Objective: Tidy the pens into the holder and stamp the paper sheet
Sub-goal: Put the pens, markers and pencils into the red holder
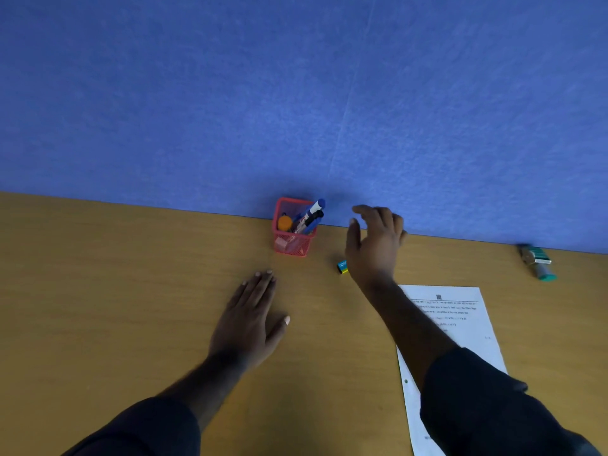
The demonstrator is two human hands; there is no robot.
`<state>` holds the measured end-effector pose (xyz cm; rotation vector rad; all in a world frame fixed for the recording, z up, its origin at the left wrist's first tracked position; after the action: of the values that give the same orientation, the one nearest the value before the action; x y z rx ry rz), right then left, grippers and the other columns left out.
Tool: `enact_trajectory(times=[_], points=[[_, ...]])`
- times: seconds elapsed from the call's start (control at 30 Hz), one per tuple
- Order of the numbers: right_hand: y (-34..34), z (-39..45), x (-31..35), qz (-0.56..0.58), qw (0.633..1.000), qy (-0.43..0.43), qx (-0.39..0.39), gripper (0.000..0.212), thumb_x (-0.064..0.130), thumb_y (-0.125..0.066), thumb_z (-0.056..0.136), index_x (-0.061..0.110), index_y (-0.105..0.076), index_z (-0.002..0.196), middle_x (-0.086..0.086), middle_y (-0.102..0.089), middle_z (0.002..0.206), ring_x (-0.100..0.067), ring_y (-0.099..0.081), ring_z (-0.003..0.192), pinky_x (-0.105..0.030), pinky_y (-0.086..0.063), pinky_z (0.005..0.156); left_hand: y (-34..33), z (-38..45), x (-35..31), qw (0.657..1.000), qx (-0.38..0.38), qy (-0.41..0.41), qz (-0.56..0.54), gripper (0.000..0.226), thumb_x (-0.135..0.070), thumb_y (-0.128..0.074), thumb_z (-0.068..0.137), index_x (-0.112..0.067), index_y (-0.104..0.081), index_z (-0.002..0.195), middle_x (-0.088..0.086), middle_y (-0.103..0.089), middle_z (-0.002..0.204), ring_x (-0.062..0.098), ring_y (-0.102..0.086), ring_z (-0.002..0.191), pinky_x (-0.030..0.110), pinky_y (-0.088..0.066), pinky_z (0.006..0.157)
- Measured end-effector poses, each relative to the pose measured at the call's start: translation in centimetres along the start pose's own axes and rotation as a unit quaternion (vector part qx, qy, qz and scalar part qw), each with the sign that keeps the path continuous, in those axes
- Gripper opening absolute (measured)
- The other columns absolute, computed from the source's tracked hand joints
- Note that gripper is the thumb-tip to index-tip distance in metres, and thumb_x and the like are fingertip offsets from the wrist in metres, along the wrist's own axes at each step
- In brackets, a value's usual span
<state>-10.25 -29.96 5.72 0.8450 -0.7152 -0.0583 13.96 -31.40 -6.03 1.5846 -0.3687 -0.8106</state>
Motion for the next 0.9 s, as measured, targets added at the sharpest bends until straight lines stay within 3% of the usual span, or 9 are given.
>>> enact_trajectory(times=[0.13,0.23,0.33,0.43,0.6,0.73,0.77,0.9], points=[[-1.3,-1.9,-3.9,-0.002,0.993,-0.093,0.073,0.031,0.011,-0.059,0.084,0.016,-0.063,0.115,-0.008,-0.06,0.109,-0.031,-0.051,0.107,-0.043,-0.04,0.089,-0.1,0.0,0.1,1.0,0.001,-0.002,0.007,0.078,-0.061,-0.033,0.097,-0.012,-0.024,0.157,0.0,-0.019,0.167,0.015,-0.013,0.155,0.039,-0.019,0.126],[-2.3,-3.0,-5.1,-0.011,0.982,-0.118,0.148,0.036,0.018,-0.063,0.085,0.014,-0.061,0.12,-0.012,-0.057,0.115,-0.033,-0.052,0.108,-0.045,-0.048,0.089,-0.2,0.0,0.1,1.0,0.001,-0.002,0.013,0.078,-0.06,-0.034,0.097,-0.012,-0.025,0.157,0.001,-0.02,0.167,0.015,-0.014,0.155,0.039,-0.018,0.126],[-3.6,-4.2,-5.2,-0.031,0.961,-0.107,0.255,0.047,0.031,-0.066,0.085,0.017,-0.055,0.128,-0.011,-0.052,0.122,-0.03,-0.05,0.111,-0.041,-0.049,0.089,-0.2,0.0,0.2,1.0,0.0,-0.002,0.016,0.078,-0.06,-0.034,0.097,-0.011,-0.026,0.157,0.001,-0.02,0.167,0.016,-0.015,0.155,0.039,-0.019,0.126],[-4.4,-4.9,-4.8,-0.056,0.953,-0.069,0.29,0.037,0.028,-0.064,0.088,0.017,-0.059,0.122,-0.01,-0.051,0.12,-0.028,-0.052,0.109,-0.034,-0.05,0.086,-0.2,0.0,0.3,1.0,-0.001,-0.001,0.015,0.078,-0.061,-0.034,0.097,-0.012,-0.025,0.157,0.0,-0.02,0.167,0.016,-0.015,0.155,0.039,-0.019,0.125],[-4.4,-4.7,-4.5,-0.04,0.957,-0.087,0.274,0.029,0.016,-0.065,0.086,0.012,-0.063,0.115,-0.01,-0.05,0.118,-0.025,-0.056,0.099,-0.027,-0.051,0.08,-0.4,0.0,0.5,1.0,0.005,0.001,0.017,0.079,-0.063,-0.031,0.097,-0.014,-0.021,0.158,-0.001,-0.016,0.168,0.014,-0.012,0.155,0.038,-0.018,0.126],[-3.4,-3.3,-4.0,0.078,0.964,-0.18,0.181,0.03,0.004,-0.071,0.076,0.011,-0.067,0.105,-0.006,-0.052,0.112,-0.018,-0.055,0.093,-0.003,-0.036,0.066,-0.5,0.0,0.6,1.0,0.01,0.003,0.012,0.08,-0.065,-0.026,0.097,-0.015,-0.018,0.159,-0.002,-0.013,0.168,0.014,-0.008,0.156,0.038,-0.017,0.126],[-3.0,-2.7,-3.6,0.107,0.962,-0.195,0.157,0.028,0.005,-0.072,0.075,0.011,-0.068,0.103,-0.006,-0.055,0.112,-0.016,-0.055,0.093,-0.005,-0.039,0.068,-0.5,0.0,0.6,1.0,0.011,0.003,0.013,0.08,-0.065,-0.025,0.097,-0.015,-0.017,0.159,-0.002,-0.012,0.168,0.013,-0.007,0.156,0.038,-0.017,0.127],[-1.6,-0.6,-1.7,0.233,0.945,-0.213,0.084,0.015,0.008,-0.066,0.083,0.017,-0.069,0.095,-0.013,-0.065,0.107,-0.019,-0.066,0.092,-0.034,-0.055,0.083,-0.5,0.1,0.5,1.0,0.01,0.003,0.013,0.08,-0.065,-0.024,0.097,-0.015,-0.016,0.159,-0.002,-0.012,0.168,0.014,-0.007,0.156,0.037,-0.014,0.127]])
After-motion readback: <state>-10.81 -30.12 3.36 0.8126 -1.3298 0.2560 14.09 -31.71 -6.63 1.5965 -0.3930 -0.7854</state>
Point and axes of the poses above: each hand's wrist, its own z-axis towards the middle knuckle, its own y-axis out of the back of the hand, x = y × z, the point moved 4 cm from there along z, towards the middle knuckle
